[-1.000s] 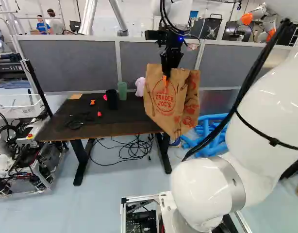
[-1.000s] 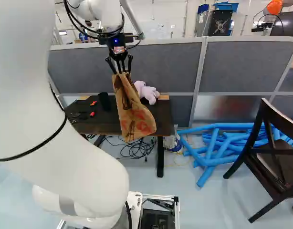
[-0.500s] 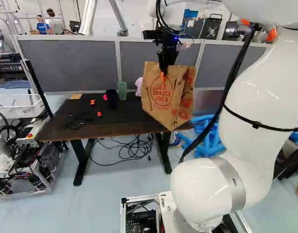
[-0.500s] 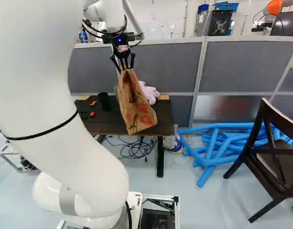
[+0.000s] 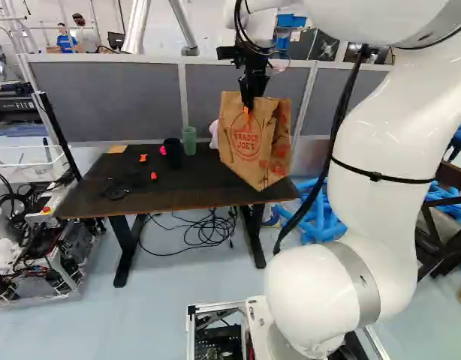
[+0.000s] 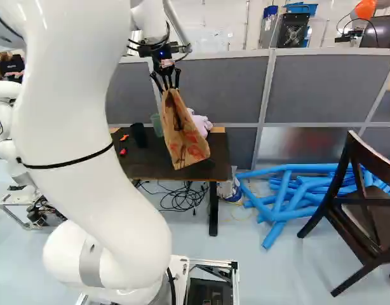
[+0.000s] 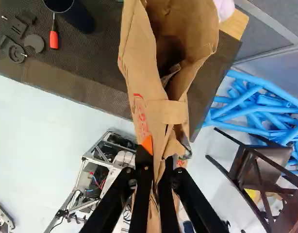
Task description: Pick up the bag on the ground and place it on the table
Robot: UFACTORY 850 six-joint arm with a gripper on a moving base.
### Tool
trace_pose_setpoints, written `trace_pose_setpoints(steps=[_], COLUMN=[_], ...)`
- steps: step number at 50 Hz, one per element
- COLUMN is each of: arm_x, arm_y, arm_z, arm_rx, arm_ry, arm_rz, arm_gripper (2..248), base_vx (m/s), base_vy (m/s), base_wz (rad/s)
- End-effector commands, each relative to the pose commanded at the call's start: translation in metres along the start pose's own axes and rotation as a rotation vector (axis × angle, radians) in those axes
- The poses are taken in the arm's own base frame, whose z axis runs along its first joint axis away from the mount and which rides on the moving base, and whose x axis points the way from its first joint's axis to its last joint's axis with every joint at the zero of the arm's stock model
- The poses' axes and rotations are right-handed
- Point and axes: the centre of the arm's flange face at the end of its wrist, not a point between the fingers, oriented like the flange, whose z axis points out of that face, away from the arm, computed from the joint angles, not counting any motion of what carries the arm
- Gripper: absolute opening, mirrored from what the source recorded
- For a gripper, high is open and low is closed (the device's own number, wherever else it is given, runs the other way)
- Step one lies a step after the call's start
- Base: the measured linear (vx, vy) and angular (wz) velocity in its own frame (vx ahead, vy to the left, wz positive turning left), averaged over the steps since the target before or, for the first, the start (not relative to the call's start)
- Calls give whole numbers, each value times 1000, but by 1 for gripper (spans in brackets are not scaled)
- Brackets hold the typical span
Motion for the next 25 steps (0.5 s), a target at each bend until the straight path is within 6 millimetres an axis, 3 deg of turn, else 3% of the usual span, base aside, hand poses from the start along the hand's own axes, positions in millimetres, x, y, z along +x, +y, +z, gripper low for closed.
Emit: trace_pose_setpoints(steps=[25], arm_x=[49], arm_y=[6], arm_z=[37], arm_rx=[8], arm_ry=[-27], arm_rz=[-18], arm_gripper=[21], base_vx=[0], base_vy=[0], base_wz=[0])
